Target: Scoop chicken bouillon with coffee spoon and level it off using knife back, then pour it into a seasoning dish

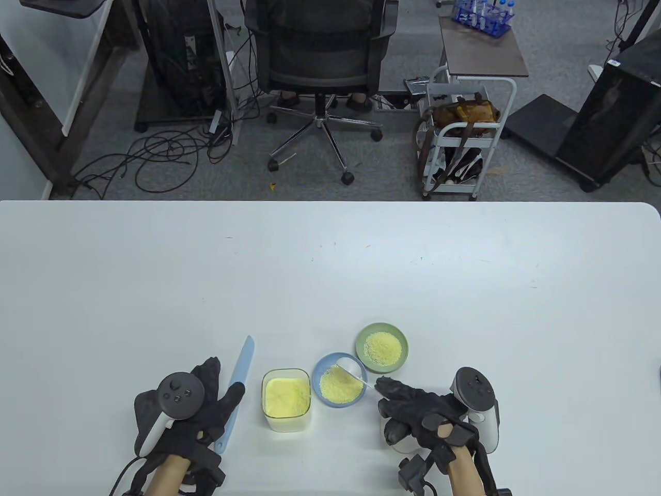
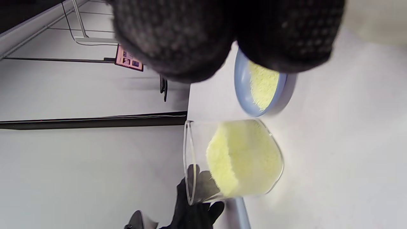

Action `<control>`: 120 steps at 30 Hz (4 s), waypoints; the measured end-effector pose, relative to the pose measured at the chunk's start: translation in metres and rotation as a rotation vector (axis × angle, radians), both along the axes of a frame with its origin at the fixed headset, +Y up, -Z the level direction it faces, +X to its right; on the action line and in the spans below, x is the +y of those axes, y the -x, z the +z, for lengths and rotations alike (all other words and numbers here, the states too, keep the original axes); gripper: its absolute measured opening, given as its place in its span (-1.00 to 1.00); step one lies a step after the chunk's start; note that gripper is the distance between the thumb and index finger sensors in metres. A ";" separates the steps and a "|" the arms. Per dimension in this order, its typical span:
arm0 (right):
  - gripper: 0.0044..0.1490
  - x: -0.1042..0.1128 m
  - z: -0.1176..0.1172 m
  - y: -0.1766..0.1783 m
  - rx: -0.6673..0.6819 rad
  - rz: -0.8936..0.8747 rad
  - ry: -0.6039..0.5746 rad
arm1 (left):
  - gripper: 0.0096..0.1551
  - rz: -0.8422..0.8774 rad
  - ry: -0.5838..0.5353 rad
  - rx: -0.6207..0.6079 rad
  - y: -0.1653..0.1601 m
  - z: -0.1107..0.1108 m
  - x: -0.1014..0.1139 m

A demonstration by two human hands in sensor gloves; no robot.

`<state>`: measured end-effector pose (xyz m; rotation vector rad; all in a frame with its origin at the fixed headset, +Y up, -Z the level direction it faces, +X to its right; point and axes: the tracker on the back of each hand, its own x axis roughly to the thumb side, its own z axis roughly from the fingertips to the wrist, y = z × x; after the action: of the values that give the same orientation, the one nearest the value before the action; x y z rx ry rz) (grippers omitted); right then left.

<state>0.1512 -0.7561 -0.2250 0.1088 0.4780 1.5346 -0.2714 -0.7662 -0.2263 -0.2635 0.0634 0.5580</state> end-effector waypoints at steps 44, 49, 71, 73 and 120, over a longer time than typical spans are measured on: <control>-0.49 0.070 -0.050 0.141 0.398 0.695 -0.130 | -0.03 0.141 -0.045 -0.281 -0.044 0.008 -0.002; -0.50 0.057 -0.052 0.140 0.437 0.579 -0.058 | -0.02 0.140 -0.044 -0.280 -0.045 0.008 -0.002; -0.51 -0.001 -0.028 0.086 0.191 -0.056 0.139 | -0.02 0.147 -0.041 -0.282 -0.045 0.007 -0.003; -0.51 0.001 -0.027 0.082 0.174 -0.059 0.126 | -0.03 0.153 -0.043 -0.282 -0.045 0.008 -0.003; -0.50 0.010 -0.021 0.071 0.119 -0.095 0.074 | -0.44 -0.272 0.131 -0.091 -0.018 -0.007 -0.008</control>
<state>0.0797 -0.7465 -0.2465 0.1643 0.6149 1.4207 -0.2529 -0.7746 -0.2330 -0.4004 0.0468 0.2713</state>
